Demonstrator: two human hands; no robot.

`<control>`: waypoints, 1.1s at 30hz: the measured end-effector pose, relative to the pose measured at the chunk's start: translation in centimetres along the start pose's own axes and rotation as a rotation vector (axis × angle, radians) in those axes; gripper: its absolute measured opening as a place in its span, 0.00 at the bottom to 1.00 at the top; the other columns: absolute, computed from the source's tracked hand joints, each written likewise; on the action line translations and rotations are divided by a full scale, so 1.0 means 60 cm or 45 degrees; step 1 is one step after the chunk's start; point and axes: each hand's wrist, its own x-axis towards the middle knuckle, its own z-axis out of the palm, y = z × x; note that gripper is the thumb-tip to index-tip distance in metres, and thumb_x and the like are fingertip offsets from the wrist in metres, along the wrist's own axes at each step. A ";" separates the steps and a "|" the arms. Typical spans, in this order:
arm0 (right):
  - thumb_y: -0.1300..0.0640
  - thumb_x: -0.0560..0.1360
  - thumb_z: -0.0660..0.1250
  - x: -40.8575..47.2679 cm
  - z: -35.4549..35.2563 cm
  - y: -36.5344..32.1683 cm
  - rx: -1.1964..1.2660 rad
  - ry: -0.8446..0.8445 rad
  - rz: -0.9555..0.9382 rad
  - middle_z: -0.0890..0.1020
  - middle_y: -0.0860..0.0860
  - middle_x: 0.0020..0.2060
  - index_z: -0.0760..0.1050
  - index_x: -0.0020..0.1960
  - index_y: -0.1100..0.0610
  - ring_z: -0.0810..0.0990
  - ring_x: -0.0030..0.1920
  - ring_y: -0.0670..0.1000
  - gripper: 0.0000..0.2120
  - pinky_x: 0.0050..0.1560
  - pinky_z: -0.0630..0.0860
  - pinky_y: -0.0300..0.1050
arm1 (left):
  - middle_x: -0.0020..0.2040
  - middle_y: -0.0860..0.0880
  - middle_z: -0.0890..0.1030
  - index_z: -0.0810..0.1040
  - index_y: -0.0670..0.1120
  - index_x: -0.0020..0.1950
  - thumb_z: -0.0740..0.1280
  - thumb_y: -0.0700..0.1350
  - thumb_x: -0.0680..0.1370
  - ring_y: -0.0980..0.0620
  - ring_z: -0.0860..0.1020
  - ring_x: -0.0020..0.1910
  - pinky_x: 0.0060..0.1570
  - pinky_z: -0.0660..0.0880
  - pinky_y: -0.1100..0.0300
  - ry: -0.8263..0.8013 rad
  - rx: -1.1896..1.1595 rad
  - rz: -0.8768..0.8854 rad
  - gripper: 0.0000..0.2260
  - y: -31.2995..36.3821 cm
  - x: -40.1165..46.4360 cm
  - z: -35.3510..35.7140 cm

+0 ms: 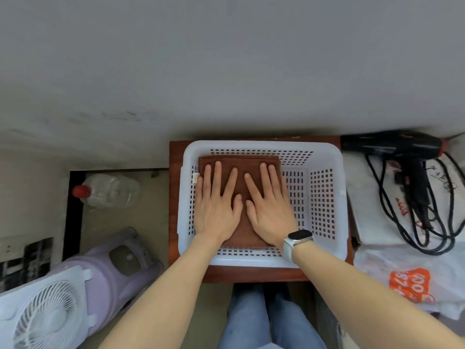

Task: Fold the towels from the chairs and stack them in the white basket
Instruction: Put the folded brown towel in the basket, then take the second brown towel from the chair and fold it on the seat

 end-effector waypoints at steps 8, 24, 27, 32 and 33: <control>0.59 0.78 0.55 -0.016 -0.100 0.000 0.293 -0.035 0.040 0.63 0.57 0.72 0.68 0.68 0.56 0.56 0.74 0.56 0.19 0.74 0.51 0.54 | 0.76 0.45 0.56 0.59 0.47 0.74 0.57 0.45 0.80 0.48 0.52 0.75 0.72 0.53 0.56 -0.054 -0.470 -0.122 0.22 0.008 -0.018 -0.085; 0.60 0.77 0.54 -0.253 -0.194 -0.262 0.273 -0.430 -0.822 0.79 0.52 0.58 0.73 0.61 0.56 0.76 0.59 0.54 0.16 0.58 0.70 0.44 | 0.61 0.46 0.76 0.75 0.44 0.62 0.61 0.46 0.77 0.45 0.73 0.61 0.62 0.68 0.51 0.525 -0.551 -1.226 0.14 -0.017 -0.540 -0.244; 0.60 0.75 0.55 -0.337 -0.175 -0.357 0.181 -0.542 -1.031 0.79 0.55 0.55 0.74 0.55 0.57 0.77 0.57 0.58 0.13 0.55 0.73 0.48 | 0.57 0.44 0.79 0.77 0.44 0.58 0.61 0.47 0.76 0.43 0.75 0.58 0.58 0.71 0.52 0.630 -0.578 -1.466 0.14 -0.010 -0.687 -0.236; 0.62 0.75 0.55 -0.523 -0.127 -0.508 -0.053 -0.742 -1.416 0.79 0.59 0.49 0.73 0.45 0.59 0.77 0.53 0.61 0.08 0.48 0.70 0.47 | 0.60 0.45 0.77 0.75 0.45 0.61 0.60 0.48 0.77 0.44 0.74 0.60 0.58 0.70 0.54 0.765 -0.582 -1.840 0.14 0.012 -0.933 -0.204; 0.62 0.76 0.55 -0.566 -0.111 -0.533 -0.080 -0.772 -1.486 0.79 0.58 0.47 0.73 0.47 0.60 0.78 0.52 0.60 0.08 0.48 0.70 0.47 | 0.61 0.45 0.77 0.75 0.45 0.62 0.60 0.46 0.78 0.44 0.74 0.61 0.59 0.69 0.55 0.794 -0.577 -1.896 0.14 0.015 -0.984 -0.194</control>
